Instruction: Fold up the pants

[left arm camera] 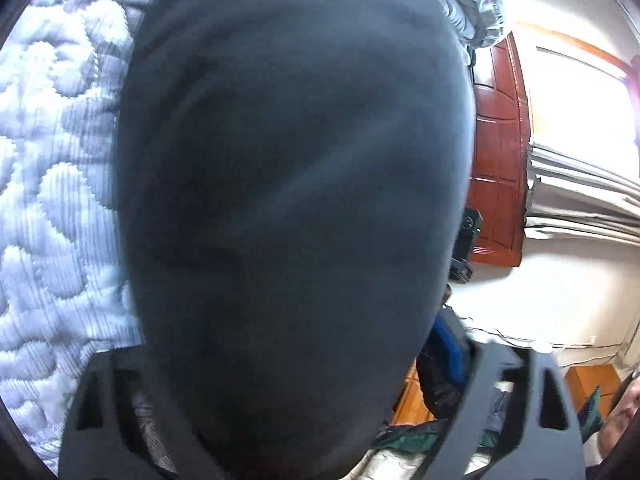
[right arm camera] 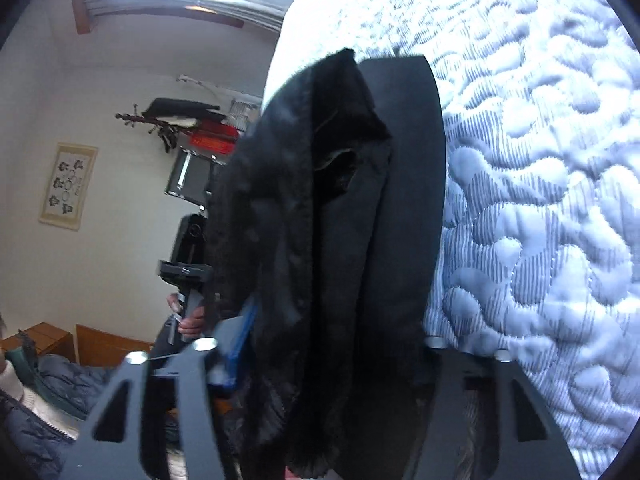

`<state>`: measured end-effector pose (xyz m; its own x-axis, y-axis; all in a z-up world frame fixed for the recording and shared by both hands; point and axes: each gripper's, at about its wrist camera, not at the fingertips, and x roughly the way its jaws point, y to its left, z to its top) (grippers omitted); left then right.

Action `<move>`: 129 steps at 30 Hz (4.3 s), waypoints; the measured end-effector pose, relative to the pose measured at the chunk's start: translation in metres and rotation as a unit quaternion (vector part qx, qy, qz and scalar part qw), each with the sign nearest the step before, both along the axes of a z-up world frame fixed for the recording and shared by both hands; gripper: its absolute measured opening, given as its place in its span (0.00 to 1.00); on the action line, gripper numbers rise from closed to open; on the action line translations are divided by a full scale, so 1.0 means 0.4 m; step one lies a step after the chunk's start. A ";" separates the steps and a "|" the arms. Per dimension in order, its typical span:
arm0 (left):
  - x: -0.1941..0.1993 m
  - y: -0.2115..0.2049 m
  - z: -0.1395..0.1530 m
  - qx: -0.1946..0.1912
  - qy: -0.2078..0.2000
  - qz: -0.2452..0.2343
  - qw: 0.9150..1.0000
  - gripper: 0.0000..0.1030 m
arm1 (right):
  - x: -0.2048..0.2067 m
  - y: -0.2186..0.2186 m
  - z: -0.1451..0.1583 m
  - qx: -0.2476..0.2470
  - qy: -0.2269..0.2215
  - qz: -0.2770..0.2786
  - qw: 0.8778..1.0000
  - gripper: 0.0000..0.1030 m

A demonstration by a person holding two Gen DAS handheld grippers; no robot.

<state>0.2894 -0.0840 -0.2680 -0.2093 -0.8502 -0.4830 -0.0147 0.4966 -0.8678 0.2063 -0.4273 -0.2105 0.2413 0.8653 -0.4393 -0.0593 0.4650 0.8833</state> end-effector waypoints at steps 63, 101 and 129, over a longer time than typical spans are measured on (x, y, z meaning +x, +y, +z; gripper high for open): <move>0.382 0.016 0.123 -0.027 -0.109 0.087 0.990 0.48 | 0.368 -0.019 0.055 0.013 -0.031 -0.040 0.999 0.40; 0.312 0.165 0.041 -0.029 -0.093 0.121 0.988 0.80 | 0.162 -0.278 -0.085 0.117 -0.019 -0.127 0.985 0.62; -0.097 0.087 0.134 0.145 -0.187 0.094 0.967 0.94 | -0.298 -0.011 0.023 -0.032 -0.002 -0.118 0.992 0.75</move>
<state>0.2504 -0.0491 -0.2143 0.1715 -0.6730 -0.7195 0.1598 0.7397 -0.6537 0.0871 -0.4318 -0.2014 0.4359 0.7549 -0.4900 0.0549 0.5212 0.8517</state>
